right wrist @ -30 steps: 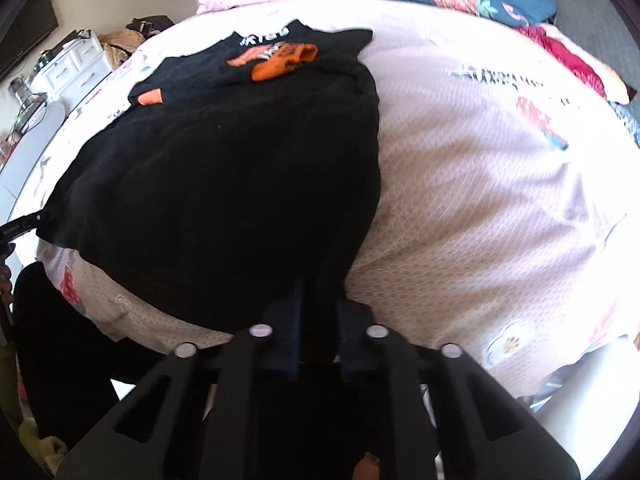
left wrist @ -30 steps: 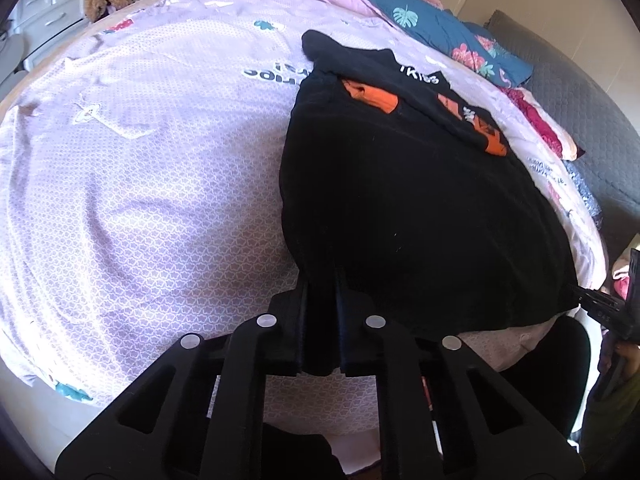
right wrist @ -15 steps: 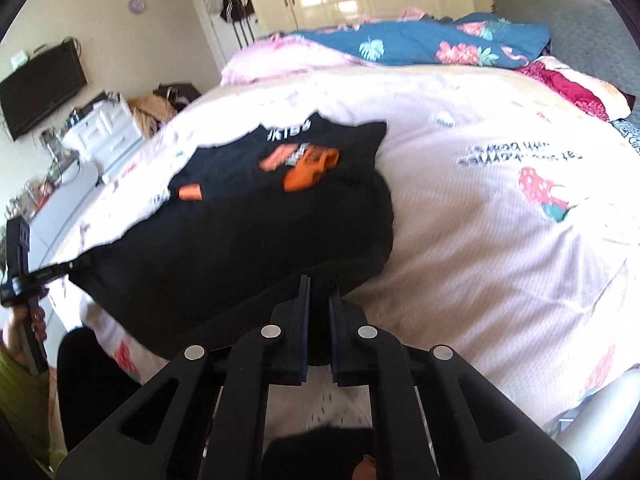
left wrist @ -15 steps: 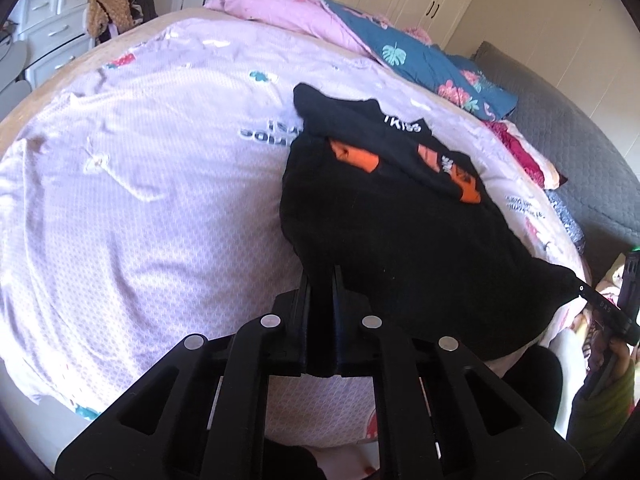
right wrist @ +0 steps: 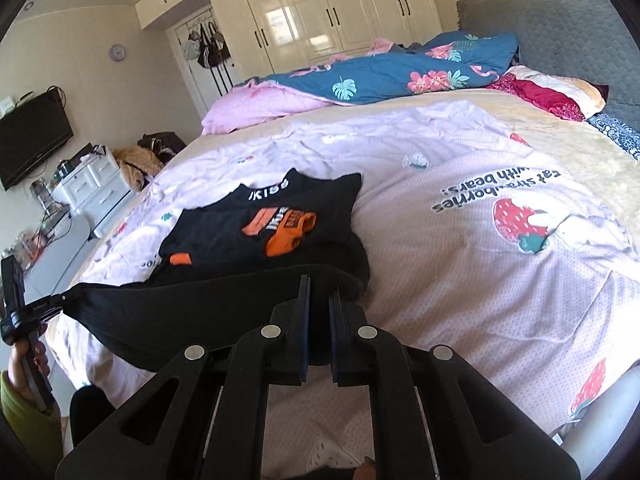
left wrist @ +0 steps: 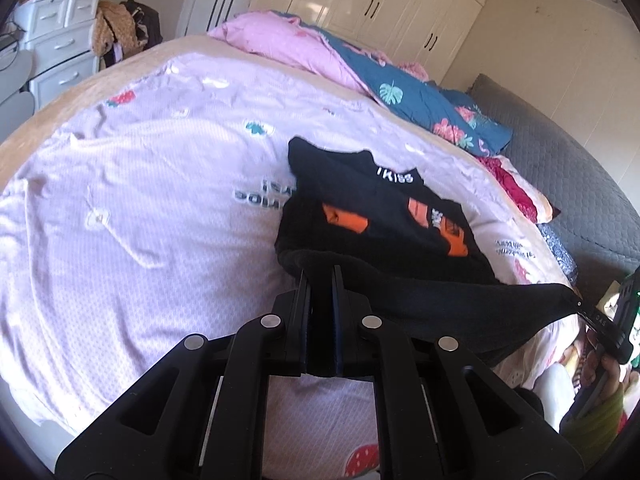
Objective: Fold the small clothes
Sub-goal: 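Lift the hem with both tools and fold it toward the collar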
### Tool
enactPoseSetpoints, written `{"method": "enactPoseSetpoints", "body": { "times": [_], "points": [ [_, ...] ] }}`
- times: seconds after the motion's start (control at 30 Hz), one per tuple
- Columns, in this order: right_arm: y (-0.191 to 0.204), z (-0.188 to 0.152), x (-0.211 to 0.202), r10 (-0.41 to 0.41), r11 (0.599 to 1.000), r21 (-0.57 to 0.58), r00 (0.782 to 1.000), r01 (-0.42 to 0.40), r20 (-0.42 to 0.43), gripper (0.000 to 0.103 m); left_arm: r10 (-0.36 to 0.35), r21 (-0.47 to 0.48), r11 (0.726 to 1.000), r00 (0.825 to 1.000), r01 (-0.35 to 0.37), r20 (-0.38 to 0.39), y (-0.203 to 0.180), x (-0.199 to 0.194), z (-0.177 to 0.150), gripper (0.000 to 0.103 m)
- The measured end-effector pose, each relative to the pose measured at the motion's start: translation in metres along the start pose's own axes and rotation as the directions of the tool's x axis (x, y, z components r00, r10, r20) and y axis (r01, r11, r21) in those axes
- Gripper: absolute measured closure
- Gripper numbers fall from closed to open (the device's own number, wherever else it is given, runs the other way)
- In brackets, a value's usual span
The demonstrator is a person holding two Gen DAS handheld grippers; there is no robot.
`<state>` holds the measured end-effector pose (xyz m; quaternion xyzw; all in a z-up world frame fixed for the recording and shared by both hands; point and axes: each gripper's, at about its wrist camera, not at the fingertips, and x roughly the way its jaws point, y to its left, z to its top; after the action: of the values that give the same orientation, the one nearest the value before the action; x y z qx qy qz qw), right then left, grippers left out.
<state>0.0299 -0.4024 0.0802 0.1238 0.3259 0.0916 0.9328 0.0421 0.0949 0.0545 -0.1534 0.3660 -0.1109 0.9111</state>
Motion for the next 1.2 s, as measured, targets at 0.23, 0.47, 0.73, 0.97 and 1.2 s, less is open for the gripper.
{"method": "enactPoseSetpoints", "body": {
  "times": [0.23,0.47,0.73,0.97,1.2],
  "points": [
    [0.007,0.017,0.004,-0.035,0.999,-0.012,0.999,0.035,0.034,0.096,0.027,0.032,0.999,0.998,-0.029,0.051,-0.014,-0.001,0.016,0.100],
    [0.006,0.030,0.012,-0.039,0.999,0.035,0.998,0.037,0.057,0.096,0.056,0.037,0.998,0.994,-0.060,0.095,-0.016,0.000,0.028,0.100],
    [0.004,0.045,0.022,-0.036,0.994,0.107,0.996,0.026,0.087,0.096,0.092,0.049,0.994,0.985,-0.100,0.145,-0.027,0.011,0.043,0.100],
    [0.006,0.058,0.037,-0.062,0.991,0.128,0.992,0.048,0.106,0.096,0.103,0.030,0.994,0.980,-0.109,0.173,-0.027,0.024,0.059,0.100],
    [0.007,0.077,0.055,-0.090,0.988,0.138,0.988,0.073,0.125,0.096,0.114,0.004,0.993,0.974,-0.117,0.194,-0.027,0.040,0.078,0.100]
  ]
}}
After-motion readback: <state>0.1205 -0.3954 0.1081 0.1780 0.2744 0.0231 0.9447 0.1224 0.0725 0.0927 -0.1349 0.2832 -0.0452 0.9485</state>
